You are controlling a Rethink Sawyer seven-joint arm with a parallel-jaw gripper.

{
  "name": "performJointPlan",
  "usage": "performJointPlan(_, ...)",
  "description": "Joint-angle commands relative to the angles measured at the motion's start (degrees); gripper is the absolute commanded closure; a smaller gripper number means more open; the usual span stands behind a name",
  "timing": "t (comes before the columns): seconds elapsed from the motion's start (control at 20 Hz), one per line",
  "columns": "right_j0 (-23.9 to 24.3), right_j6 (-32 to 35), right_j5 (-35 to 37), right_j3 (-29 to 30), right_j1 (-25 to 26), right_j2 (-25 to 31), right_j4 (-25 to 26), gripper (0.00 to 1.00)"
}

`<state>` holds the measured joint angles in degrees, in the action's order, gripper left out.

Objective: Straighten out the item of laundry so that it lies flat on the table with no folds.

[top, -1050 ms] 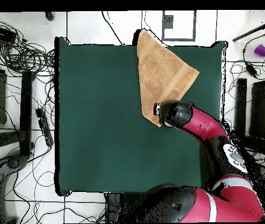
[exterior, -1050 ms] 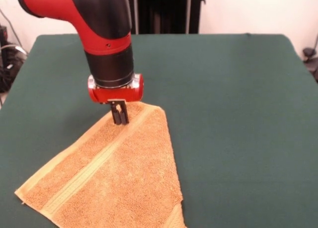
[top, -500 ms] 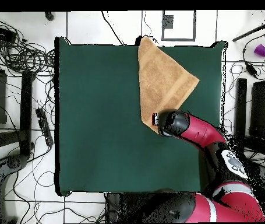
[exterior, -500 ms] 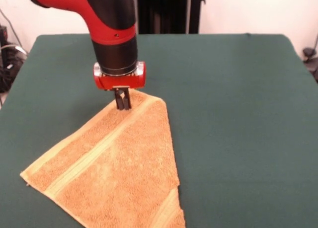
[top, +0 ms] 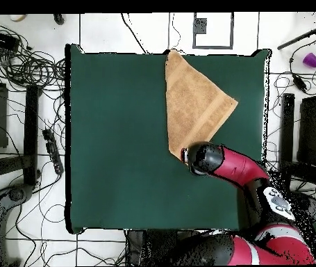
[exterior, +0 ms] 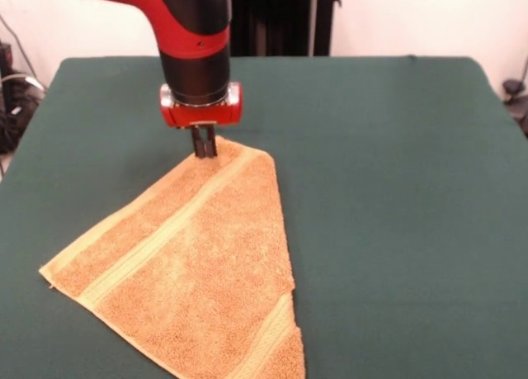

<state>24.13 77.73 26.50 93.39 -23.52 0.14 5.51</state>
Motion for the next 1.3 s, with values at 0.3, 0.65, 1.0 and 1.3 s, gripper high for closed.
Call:
performJointPlan(0.3, -0.57, 4.54, 7.43, 13.65, -0.52, 0.16, 5.01, 1.00)
performJointPlan(0.65, -0.62, 2.16, 18.38, 4.29, -0.60, 2.43, 3.49, 1.00)
performJointPlan(1.0, -1.93, 2.97, 28.49, -20.56, 9.62, 4.82, 1.63, 1.00)
performJointPlan(1.3, -3.59, 3.66, 42.42, -37.50, 16.31, 5.74, 1.97, 1.00)
